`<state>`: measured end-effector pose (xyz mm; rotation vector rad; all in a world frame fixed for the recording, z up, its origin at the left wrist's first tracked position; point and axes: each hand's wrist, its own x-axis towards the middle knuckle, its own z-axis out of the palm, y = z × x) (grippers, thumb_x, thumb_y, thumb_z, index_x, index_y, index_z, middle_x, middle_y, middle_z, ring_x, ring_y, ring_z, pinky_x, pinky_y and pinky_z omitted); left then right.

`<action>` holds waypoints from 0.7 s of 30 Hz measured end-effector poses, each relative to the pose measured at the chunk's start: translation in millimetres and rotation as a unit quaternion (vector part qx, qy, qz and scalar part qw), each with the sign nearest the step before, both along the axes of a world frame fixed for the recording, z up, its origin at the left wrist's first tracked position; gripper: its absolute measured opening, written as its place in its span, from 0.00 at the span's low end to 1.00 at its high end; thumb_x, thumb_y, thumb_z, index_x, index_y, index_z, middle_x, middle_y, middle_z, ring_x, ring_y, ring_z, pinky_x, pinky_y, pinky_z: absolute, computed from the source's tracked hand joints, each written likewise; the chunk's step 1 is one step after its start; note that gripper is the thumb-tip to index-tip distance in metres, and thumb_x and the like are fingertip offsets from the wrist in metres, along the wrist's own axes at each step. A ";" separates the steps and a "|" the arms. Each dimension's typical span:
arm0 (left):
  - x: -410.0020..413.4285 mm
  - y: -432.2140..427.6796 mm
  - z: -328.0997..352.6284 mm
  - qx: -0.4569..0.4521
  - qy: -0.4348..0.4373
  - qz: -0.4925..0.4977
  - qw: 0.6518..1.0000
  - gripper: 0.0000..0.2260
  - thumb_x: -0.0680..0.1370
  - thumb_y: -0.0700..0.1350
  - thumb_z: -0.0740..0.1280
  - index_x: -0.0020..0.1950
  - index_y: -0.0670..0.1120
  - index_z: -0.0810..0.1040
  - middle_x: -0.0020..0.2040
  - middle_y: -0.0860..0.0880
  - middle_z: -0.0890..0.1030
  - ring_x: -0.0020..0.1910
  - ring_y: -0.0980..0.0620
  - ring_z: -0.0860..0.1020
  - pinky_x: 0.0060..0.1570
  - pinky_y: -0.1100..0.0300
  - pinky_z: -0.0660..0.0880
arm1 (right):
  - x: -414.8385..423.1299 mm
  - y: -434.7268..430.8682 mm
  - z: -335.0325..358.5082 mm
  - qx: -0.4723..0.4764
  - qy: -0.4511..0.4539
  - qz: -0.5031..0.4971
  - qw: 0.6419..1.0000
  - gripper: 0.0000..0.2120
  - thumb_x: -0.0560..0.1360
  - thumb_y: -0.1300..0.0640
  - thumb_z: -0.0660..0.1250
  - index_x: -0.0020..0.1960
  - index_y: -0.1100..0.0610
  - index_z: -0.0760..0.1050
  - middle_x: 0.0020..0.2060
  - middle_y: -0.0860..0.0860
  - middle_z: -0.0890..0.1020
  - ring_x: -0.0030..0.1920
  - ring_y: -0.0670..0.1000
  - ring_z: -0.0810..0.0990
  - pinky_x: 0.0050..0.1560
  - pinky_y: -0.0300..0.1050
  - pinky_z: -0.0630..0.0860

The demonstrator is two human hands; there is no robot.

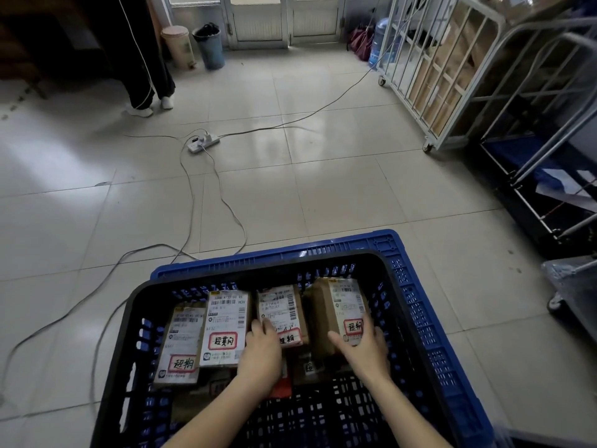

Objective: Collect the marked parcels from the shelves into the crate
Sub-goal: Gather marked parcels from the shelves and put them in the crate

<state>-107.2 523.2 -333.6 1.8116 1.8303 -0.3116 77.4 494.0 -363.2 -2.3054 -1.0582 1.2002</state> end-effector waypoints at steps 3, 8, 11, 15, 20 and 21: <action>1.0 -0.8 0.3 0.003 -0.004 -0.004 1.000 0.31 0.76 0.36 0.61 0.76 0.41 0.50 0.74 0.40 0.55 0.70 0.42 0.61 0.64 0.52 0.70 | -10.2 6.6 3.8 -0.072 -0.074 0.054 0.993 0.54 0.62 0.29 0.67 0.76 0.47 0.43 0.74 0.60 0.50 0.72 0.64 0.57 0.67 0.63 0.62; 0.4 -0.9 1.9 0.008 -0.003 -0.024 1.000 0.32 0.75 0.35 0.61 0.75 0.43 0.51 0.76 0.39 0.49 0.73 0.41 0.55 0.65 0.53 0.68 | -13.7 6.4 7.3 -0.048 -0.165 0.029 0.985 0.49 0.63 0.35 0.69 0.74 0.48 0.48 0.69 0.61 0.57 0.65 0.62 0.62 0.58 0.52 0.73; 0.8 -2.0 2.4 0.011 -0.007 -0.026 1.000 0.31 0.75 0.34 0.61 0.75 0.43 0.52 0.76 0.39 0.49 0.73 0.42 0.54 0.66 0.52 0.68 | -20.0 0.5 6.4 -0.019 -0.218 0.022 0.975 0.48 0.63 0.34 0.69 0.74 0.48 0.49 0.69 0.61 0.55 0.66 0.62 0.60 0.60 0.53 0.73; -2.8 -3.0 1.4 0.014 -0.007 -0.036 0.999 0.30 0.75 0.34 0.61 0.75 0.43 0.53 0.75 0.41 0.51 0.73 0.43 0.56 0.66 0.53 0.68 | -34.5 -5.0 5.9 -0.013 -0.240 -0.014 0.971 0.47 0.63 0.34 0.70 0.74 0.46 0.51 0.71 0.62 0.53 0.69 0.63 0.57 0.65 0.55 0.68; -7.5 -4.8 -1.2 0.021 -0.007 -0.047 0.999 0.29 0.75 0.35 0.61 0.74 0.43 0.54 0.74 0.42 0.53 0.72 0.44 0.57 0.65 0.53 0.69 | -33.4 -15.0 2.4 -0.004 -0.307 0.020 0.951 0.46 0.63 0.33 0.70 0.74 0.45 0.53 0.70 0.61 0.52 0.69 0.63 0.57 0.65 0.54 0.68; -8.4 -4.9 -1.8 0.023 -0.007 -0.047 0.999 0.30 0.75 0.35 0.61 0.74 0.43 0.54 0.74 0.42 0.54 0.71 0.44 0.57 0.64 0.53 0.70 | -33.8 -15.3 1.7 -0.006 -0.316 0.022 0.949 0.46 0.63 0.33 0.69 0.73 0.45 0.53 0.70 0.61 0.52 0.69 0.63 0.57 0.65 0.54 0.68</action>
